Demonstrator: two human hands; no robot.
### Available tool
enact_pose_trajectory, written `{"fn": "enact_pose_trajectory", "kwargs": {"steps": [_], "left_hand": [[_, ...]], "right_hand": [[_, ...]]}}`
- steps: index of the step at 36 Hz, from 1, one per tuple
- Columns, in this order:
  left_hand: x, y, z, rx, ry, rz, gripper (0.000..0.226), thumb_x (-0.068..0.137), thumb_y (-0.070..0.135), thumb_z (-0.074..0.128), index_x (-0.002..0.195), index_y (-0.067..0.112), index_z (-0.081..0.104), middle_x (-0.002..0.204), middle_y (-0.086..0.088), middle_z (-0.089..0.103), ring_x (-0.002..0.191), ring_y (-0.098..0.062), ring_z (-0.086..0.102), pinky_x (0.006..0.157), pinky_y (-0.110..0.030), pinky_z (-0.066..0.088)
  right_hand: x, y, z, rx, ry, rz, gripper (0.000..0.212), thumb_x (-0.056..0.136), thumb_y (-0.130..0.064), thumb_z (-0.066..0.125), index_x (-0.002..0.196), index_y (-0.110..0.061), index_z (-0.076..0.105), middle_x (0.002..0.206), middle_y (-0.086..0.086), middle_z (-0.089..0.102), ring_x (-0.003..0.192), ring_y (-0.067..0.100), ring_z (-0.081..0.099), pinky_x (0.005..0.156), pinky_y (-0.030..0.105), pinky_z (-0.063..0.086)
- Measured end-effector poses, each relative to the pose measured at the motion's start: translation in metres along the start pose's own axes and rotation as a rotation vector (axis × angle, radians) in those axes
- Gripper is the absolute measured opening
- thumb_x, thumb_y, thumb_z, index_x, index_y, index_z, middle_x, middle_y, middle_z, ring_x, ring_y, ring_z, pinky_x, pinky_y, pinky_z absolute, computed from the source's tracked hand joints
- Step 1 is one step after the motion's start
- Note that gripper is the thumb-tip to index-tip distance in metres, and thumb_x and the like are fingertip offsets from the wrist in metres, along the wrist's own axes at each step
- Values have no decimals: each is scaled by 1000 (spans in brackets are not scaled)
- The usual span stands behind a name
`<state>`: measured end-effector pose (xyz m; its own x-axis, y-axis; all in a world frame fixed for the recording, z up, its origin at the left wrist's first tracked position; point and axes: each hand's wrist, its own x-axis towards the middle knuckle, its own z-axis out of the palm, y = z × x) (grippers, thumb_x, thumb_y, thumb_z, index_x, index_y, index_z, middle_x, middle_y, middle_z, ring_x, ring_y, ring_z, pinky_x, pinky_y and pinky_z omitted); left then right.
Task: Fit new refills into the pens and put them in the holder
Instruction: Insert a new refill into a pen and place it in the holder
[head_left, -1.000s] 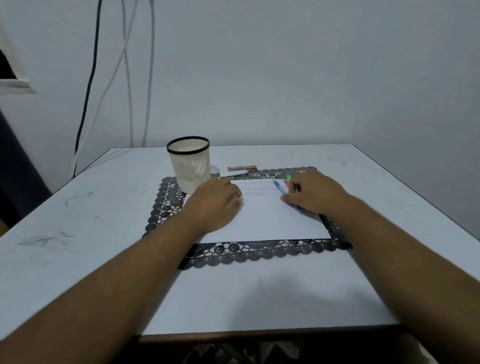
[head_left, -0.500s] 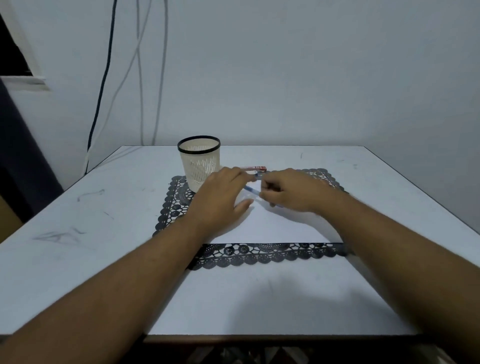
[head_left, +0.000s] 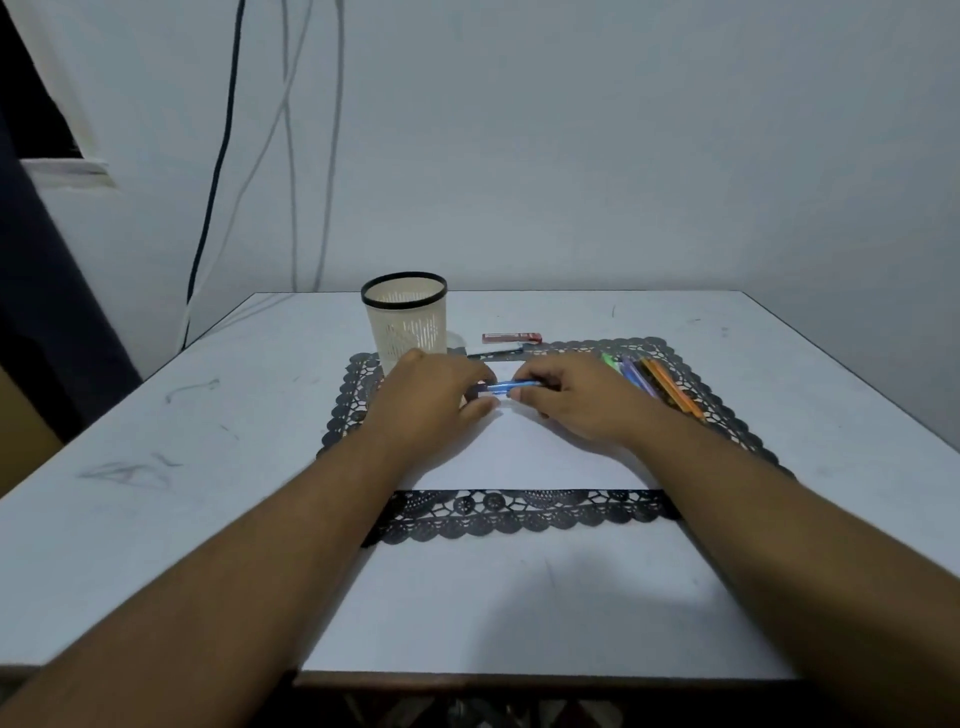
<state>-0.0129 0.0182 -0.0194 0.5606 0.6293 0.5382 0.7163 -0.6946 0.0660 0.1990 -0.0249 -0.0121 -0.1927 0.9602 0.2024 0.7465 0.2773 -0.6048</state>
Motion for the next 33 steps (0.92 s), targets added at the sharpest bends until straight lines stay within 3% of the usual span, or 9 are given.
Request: {"fn": "enact_pose_trajectory", "kwargs": {"steps": [3, 5, 8, 10, 14, 16, 23, 30, 33], "left_hand": [[1, 5, -2, 9, -21, 5, 16, 100, 36, 59, 107, 29, 71, 90, 8, 69, 74, -12, 44, 77, -31, 28], [-1, 6, -2, -11, -18, -19, 15, 101, 33, 59, 106, 27, 71, 92, 6, 69, 77, -17, 53, 71, -32, 26], [-3, 1, 0, -110, -22, -90, 12, 98, 29, 61, 102, 24, 71, 90, 6, 68, 83, -18, 60, 64, -35, 38], [-3, -4, 1, -202, -42, -132, 8, 98, 23, 63, 98, 20, 70, 88, 5, 66, 83, -18, 59, 68, -37, 46], [-3, -8, -1, -314, -41, -164, 7, 97, 20, 64, 94, 19, 71, 82, 10, 61, 77, -10, 56, 64, -24, 40], [-4, -7, -2, -331, -53, -157, 6, 97, 19, 65, 95, 19, 70, 83, 11, 61, 76, -7, 53, 62, -14, 34], [-4, -6, -4, -355, -81, -131, 5, 97, 17, 67, 97, 19, 72, 85, 6, 62, 75, -7, 52, 64, -9, 35], [-4, -7, -2, -394, -87, -144, 14, 97, 16, 66, 108, 23, 71, 79, 11, 61, 68, 6, 53, 60, -9, 34], [-4, -9, -2, -404, -99, -155, 11, 97, 16, 66, 104, 23, 69, 77, 11, 60, 66, 2, 52, 57, -11, 34]], "right_hand": [[2, -1, 1, 34, 11, 4, 14, 101, -35, 64, 92, -30, 72, 77, 0, 67, 69, 13, 55, 67, 34, 41], [2, -1, 2, 60, 24, 3, 13, 101, -33, 65, 92, -29, 73, 79, 3, 68, 70, 13, 56, 68, 34, 42], [2, 2, -1, 115, 70, -1, 9, 100, -26, 66, 95, -23, 73, 75, 2, 69, 66, 12, 55, 69, 34, 42], [2, 4, -4, 141, 96, 7, 8, 101, -25, 66, 97, -23, 72, 72, -2, 68, 65, 10, 56, 68, 32, 45], [-1, 3, -10, 224, 133, 27, 9, 103, -21, 63, 102, -18, 71, 78, -5, 70, 62, 0, 60, 64, 17, 49], [-1, 3, -10, 241, 123, 40, 10, 103, -21, 61, 102, -19, 71, 80, -4, 73, 64, 5, 61, 68, 22, 51], [1, 5, -5, 293, 94, 50, 8, 101, -21, 66, 99, -18, 73, 81, 1, 75, 71, 13, 64, 76, 34, 54], [1, 6, -4, 284, 110, 77, 9, 101, -18, 66, 95, -17, 73, 80, 0, 73, 65, 2, 62, 67, 20, 52], [2, 5, -6, 257, 117, 84, 10, 101, -18, 65, 95, -16, 72, 81, 1, 74, 62, -1, 61, 64, 15, 50]]}}
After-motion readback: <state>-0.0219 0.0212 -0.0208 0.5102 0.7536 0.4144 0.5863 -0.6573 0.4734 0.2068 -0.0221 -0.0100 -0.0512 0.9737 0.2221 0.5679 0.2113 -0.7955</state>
